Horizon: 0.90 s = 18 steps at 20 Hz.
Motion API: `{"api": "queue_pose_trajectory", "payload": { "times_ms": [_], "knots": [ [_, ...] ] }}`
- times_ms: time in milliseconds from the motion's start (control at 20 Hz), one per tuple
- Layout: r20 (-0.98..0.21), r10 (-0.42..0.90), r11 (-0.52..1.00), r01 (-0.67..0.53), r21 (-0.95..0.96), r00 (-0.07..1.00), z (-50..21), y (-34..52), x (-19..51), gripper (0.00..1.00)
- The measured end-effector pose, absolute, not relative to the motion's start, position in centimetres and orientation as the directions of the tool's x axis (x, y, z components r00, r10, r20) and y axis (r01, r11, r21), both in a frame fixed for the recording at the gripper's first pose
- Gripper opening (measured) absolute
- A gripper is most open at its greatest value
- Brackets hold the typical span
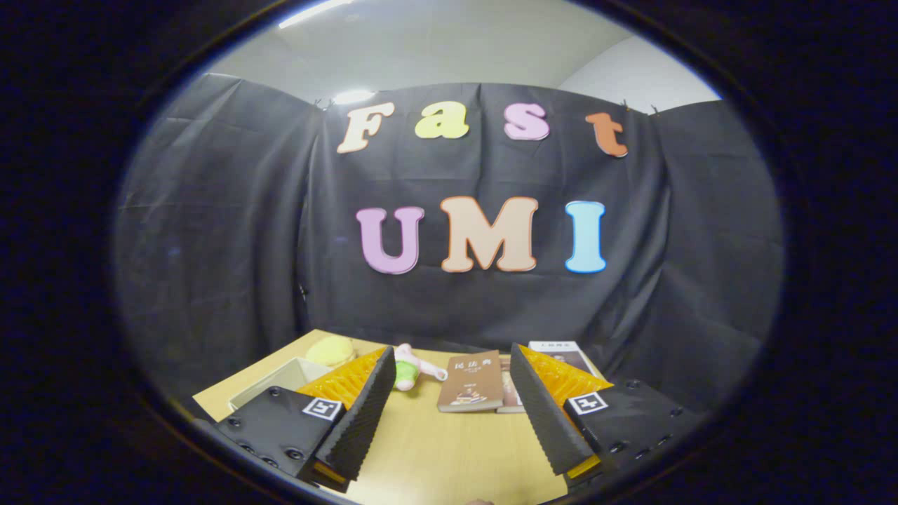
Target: Open the storage box then place both shoes into the box .Put the left shoe in first, then the right shoe, with the right side of both shoes facing outward in a uniform manner.
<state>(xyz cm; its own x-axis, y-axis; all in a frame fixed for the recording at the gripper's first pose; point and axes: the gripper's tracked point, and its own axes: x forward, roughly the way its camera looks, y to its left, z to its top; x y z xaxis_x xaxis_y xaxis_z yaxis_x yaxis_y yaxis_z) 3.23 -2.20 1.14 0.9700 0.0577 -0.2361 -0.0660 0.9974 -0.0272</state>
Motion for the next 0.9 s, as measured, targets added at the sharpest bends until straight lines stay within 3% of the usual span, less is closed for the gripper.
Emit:
{"api": "queue_pose_trajectory", "payload": {
  "times_ms": [350,900],
  "knots": [
    [-0.106,-0.043,0.997,0.036,-0.073,0.993,4.5,-7.5,3.1,1.0],
    [-0.071,-0.057,0.997,0.054,-0.05,0.996,5.3,-8.3,3.7,1.0]
  ]
}}
